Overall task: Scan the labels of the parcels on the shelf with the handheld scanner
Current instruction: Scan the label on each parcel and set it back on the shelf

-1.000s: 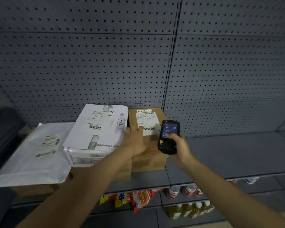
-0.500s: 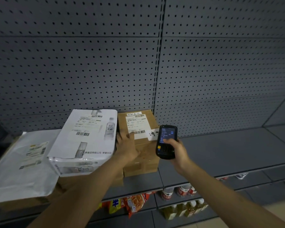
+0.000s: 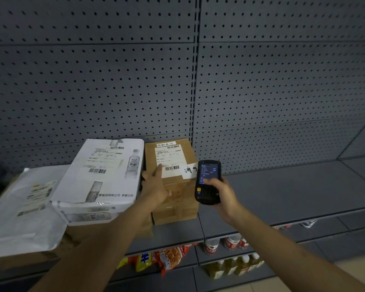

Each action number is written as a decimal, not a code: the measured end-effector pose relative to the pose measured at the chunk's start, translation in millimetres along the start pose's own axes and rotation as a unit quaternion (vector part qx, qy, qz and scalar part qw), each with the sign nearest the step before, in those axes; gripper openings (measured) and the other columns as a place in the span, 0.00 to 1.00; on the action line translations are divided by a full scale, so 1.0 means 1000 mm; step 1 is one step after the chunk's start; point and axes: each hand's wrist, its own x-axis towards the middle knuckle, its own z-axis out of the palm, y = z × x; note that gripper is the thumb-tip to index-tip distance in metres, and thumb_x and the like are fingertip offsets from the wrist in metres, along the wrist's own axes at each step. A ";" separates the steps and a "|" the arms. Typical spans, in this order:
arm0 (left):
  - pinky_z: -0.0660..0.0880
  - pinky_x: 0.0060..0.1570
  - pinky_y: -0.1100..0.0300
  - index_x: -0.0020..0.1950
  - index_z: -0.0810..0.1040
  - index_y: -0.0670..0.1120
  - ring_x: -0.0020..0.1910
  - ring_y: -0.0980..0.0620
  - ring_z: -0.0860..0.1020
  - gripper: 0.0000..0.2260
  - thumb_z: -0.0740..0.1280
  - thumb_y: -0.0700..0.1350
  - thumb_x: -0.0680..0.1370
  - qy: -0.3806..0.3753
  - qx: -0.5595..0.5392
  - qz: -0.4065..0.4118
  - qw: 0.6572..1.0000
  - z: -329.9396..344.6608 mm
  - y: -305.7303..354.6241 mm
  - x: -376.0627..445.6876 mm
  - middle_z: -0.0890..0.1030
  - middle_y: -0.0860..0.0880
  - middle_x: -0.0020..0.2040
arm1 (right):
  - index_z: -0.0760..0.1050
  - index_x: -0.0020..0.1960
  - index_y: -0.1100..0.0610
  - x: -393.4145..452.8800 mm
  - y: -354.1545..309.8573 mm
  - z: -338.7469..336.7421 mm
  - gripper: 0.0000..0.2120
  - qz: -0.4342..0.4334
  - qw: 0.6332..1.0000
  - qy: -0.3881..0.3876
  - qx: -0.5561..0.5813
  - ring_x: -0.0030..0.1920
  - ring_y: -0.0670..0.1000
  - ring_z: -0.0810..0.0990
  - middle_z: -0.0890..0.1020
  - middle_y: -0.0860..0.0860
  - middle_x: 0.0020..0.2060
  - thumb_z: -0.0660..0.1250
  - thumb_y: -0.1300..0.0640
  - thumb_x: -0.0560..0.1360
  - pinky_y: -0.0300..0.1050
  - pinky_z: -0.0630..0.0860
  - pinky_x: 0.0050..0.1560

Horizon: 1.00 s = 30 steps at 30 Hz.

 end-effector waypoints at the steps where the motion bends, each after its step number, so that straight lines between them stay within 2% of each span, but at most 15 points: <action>1: 0.67 0.68 0.45 0.78 0.42 0.58 0.68 0.41 0.65 0.48 0.74 0.46 0.71 0.000 0.002 0.000 1.000 0.001 0.000 0.000 0.50 0.41 0.73 | 0.66 0.70 0.57 0.000 0.000 -0.001 0.25 -0.001 1.000 -0.006 -0.002 0.49 0.57 0.82 0.80 0.60 0.56 0.67 0.64 0.74 0.49 0.80 0.38; 6: 0.64 0.69 0.44 0.77 0.37 0.57 0.69 0.42 0.62 0.45 0.70 0.51 0.75 0.017 0.030 0.005 0.999 0.007 -0.003 -0.008 0.47 0.41 0.73 | 0.68 0.69 0.57 -0.003 -0.002 0.000 0.25 -0.011 1.000 -0.019 -0.015 0.48 0.56 0.82 0.81 0.57 0.52 0.67 0.66 0.73 0.50 0.79 0.41; 10: 0.63 0.69 0.51 0.78 0.37 0.54 0.69 0.42 0.62 0.44 0.69 0.50 0.76 0.037 0.016 0.025 0.999 0.011 -0.001 -0.017 0.48 0.40 0.73 | 0.68 0.69 0.55 -0.010 -0.007 -0.001 0.26 -0.020 0.999 -0.031 -0.026 0.51 0.56 0.82 0.81 0.56 0.53 0.68 0.67 0.73 0.49 0.79 0.42; 16: 0.61 0.69 0.54 0.78 0.38 0.50 0.69 0.44 0.61 0.45 0.70 0.50 0.76 0.098 -0.007 0.054 0.994 0.012 0.007 -0.033 0.50 0.41 0.73 | 0.68 0.70 0.54 -0.025 -0.022 -0.002 0.29 -0.041 0.996 -0.073 -0.029 0.52 0.55 0.82 0.81 0.56 0.55 0.69 0.68 0.71 0.47 0.79 0.41; 21: 0.57 0.72 0.54 0.78 0.36 0.49 0.72 0.43 0.54 0.46 0.71 0.47 0.75 0.174 -0.012 0.102 0.979 0.007 0.015 -0.046 0.45 0.41 0.74 | 0.68 0.70 0.53 -0.047 -0.035 0.003 0.38 -0.067 0.989 -0.120 -0.061 0.54 0.55 0.82 0.82 0.56 0.57 0.72 0.65 0.62 0.45 0.80 0.44; 25: 0.67 0.68 0.47 0.77 0.37 0.49 0.73 0.38 0.56 0.47 0.71 0.45 0.74 0.254 0.015 0.134 0.958 0.000 0.017 -0.050 0.44 0.39 0.75 | 0.66 0.71 0.52 -0.060 -0.038 0.012 0.41 -0.074 0.984 -0.145 -0.078 0.59 0.63 0.80 0.80 0.60 0.61 0.74 0.66 0.60 0.55 0.80 0.57; 27: 0.70 0.65 0.45 0.77 0.38 0.51 0.72 0.37 0.58 0.47 0.71 0.43 0.73 0.273 -0.003 0.161 0.949 -0.004 0.017 -0.054 0.45 0.39 0.76 | 0.66 0.70 0.52 -0.070 -0.040 0.017 0.40 -0.075 0.980 -0.160 -0.087 0.61 0.65 0.79 0.80 0.61 0.61 0.73 0.67 0.60 0.54 0.80 0.57; 30: 0.73 0.61 0.45 0.77 0.39 0.52 0.69 0.36 0.62 0.46 0.69 0.35 0.73 0.316 -0.003 0.187 0.930 -0.008 0.021 -0.061 0.47 0.37 0.76 | 0.67 0.69 0.53 -0.086 -0.044 0.023 0.38 -0.074 0.974 -0.194 -0.093 0.61 0.66 0.79 0.79 0.63 0.61 0.72 0.69 0.62 0.53 0.80 0.55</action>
